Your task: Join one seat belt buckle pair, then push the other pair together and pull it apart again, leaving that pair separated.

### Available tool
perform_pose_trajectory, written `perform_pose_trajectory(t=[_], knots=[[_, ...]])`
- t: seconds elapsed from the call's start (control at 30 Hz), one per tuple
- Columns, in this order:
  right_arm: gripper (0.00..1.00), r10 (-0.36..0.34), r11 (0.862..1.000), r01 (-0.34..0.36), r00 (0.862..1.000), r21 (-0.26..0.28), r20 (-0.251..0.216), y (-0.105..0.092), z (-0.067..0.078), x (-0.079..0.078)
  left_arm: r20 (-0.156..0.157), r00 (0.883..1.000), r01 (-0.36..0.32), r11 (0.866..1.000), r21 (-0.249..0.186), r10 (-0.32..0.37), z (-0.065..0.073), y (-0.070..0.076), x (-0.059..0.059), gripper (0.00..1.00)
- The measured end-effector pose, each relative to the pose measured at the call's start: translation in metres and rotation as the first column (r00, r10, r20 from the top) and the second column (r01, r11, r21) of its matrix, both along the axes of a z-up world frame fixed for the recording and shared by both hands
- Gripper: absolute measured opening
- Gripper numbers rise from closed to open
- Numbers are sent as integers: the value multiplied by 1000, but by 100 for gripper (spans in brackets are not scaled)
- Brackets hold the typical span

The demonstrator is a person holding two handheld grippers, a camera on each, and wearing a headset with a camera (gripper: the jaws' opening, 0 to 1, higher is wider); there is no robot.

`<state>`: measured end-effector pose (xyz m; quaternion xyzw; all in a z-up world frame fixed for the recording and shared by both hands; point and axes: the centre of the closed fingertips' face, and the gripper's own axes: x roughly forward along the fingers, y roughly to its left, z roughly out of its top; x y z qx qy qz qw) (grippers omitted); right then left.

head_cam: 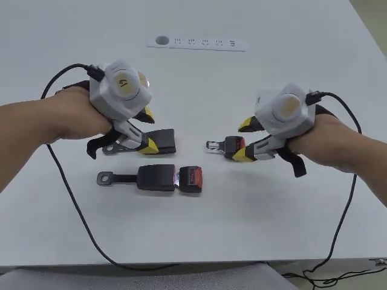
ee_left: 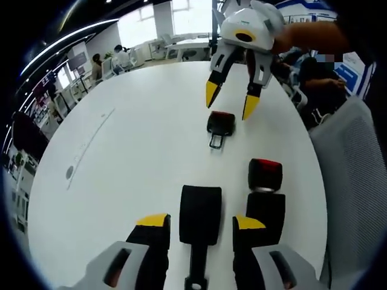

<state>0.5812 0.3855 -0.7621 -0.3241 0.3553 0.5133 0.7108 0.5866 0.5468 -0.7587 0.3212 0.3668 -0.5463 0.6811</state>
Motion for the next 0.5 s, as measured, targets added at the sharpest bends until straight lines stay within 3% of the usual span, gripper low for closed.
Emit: perform_pose_trajectory(t=[0.17,0.3,0.5], knots=[[37,24,999,-25,1000,-22,-16,0,-11,1,-29,999,28,999,36,-27,-14,4,-1,41],[34,48,998,-49,998,-34,-30,3,-23,1,-31,999,39,998,46,-37,-21,4,1,40],[33,68,997,-69,997,-31,-34,4,-27,3,-46,998,45,997,65,-42,-29,8,4,35]])
